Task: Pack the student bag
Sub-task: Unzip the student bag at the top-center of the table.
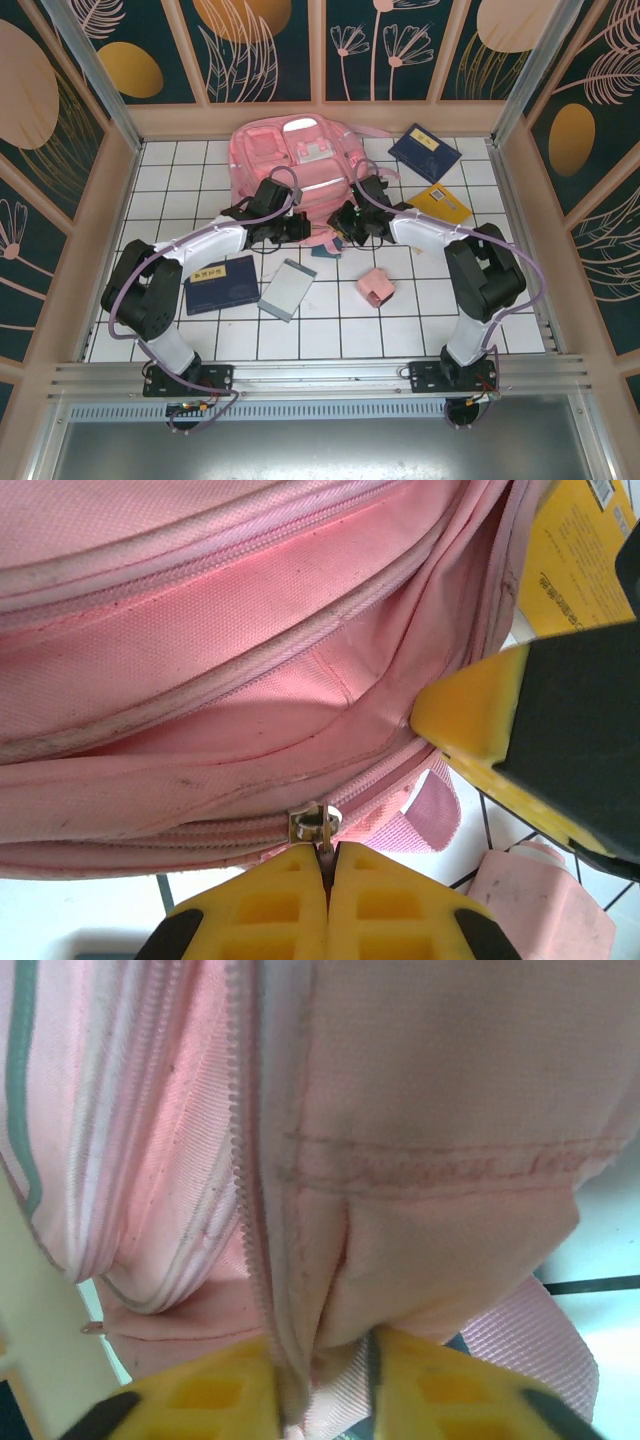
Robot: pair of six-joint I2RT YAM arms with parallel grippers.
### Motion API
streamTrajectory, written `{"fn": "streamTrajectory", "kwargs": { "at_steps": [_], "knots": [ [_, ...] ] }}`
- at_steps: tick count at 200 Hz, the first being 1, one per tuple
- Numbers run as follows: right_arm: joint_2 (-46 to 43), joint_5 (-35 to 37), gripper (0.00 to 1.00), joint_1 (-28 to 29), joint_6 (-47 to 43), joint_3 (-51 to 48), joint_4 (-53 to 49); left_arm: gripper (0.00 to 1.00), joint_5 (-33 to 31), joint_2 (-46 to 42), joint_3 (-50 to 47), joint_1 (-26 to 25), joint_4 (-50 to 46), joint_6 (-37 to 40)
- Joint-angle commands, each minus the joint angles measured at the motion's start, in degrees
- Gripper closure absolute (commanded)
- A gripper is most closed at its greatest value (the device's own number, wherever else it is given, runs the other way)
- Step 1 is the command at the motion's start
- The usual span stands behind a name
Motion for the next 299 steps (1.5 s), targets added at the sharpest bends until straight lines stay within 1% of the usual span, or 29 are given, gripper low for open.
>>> {"fn": "streamTrajectory", "kwargs": {
  "at_steps": [1,22,27,46,71,95,98,118,135,167,191,209,235,261,285,288,299],
  "knots": [
    [-0.12,1.08,1.0,-0.57,-0.02,0.3,1.71,1.0,-2.92,-1.54,0.42,-0.71,-2.28,0.96],
    [-2.5,3.79,1.0,-0.61,-2.27,0.31,-0.26,1.0,-8.34,-1.07,1.42,-0.59,-6.78,2.62],
    [-3.05,4.29,1.0,-2.38,-2.8,0.26,-0.63,1.0,-9.75,-0.91,1.68,-0.54,-8.05,3.1],
    [-5.27,5.45,1.0,-3.84,-4.83,-0.27,-1.74,1.0,-14.79,-0.32,2.59,0.24,-11.89,4.64],
    [-7.95,6.14,1.0,-5.71,-6.99,-1.21,-2.93,1.0,-18.96,0.64,3.11,4.07,-14.97,5.6],
    [-10.24,6.23,1.0,-7.14,-9.22,-2.06,-4.19,1.0,-21.32,1.38,4.22,9.19,-15.66,6.2],
    [-10.47,6.2,1.0,-7.28,-9.51,-2.11,-4.42,1.0,-21.59,2.89,4.43,9.78,-15.62,6.34],
    [-12.29,6.32,1.0,-8.61,-11.25,-2.47,-5.99,1.0,-24.36,6.23,7.93,12.97,-15.74,7.25],
    [-13.92,6.14,1.0,-9.67,-12.39,-3.14,-6.84,1.0,-25.2,9.62,11.77,15.52,-15.75,7.53],
    [-16.65,6.03,1.0,-10.86,-14.03,-4.13,-7.47,1.0,-25.5,16.1,19.22,19.01,-14.08,7.29],
    [-15.8,4.26,1.0,-10.83,-15.41,-4.02,-6.65,1.0,-27.89,20.09,24.04,20.78,-15.59,5.2],
    [-13.67,2.03,1.0,-10.71,-16.49,-3.0,-5.77,1.0,-30.45,18.29,22.72,21.84,-15.41,3.38],
    [-11.19,0.52,1.0,-9.53,-17.84,-0.86,-3.47,1.0,-33.89,11.99,17.2,23.55,-14.71,2.63],
    [-7.56,1.38,1.0,-7.8,-20.34,5.62,-3.75,1.0,-34.75,5.28,11.68,24.62,-14.41,2.24],
    [-2.53,0.21,1.0,-6.44,-22.49,12.03,-4.23,1.0,-36.83,2.02,8.49,24.69,-16.27,1.18],
    [-1.77,0.05,1.0,-6.23,-22.74,12.75,-4.28,1.0,-37.16,0.26,8.06,24.72,-16.48,1.0],
    [0.89,-0.1,1.0,-5.52,-23.83,15.15,-4.49,1.0,-37.48,-1.68,6.4,24.67,-16.74,0.56]
  ]
}}
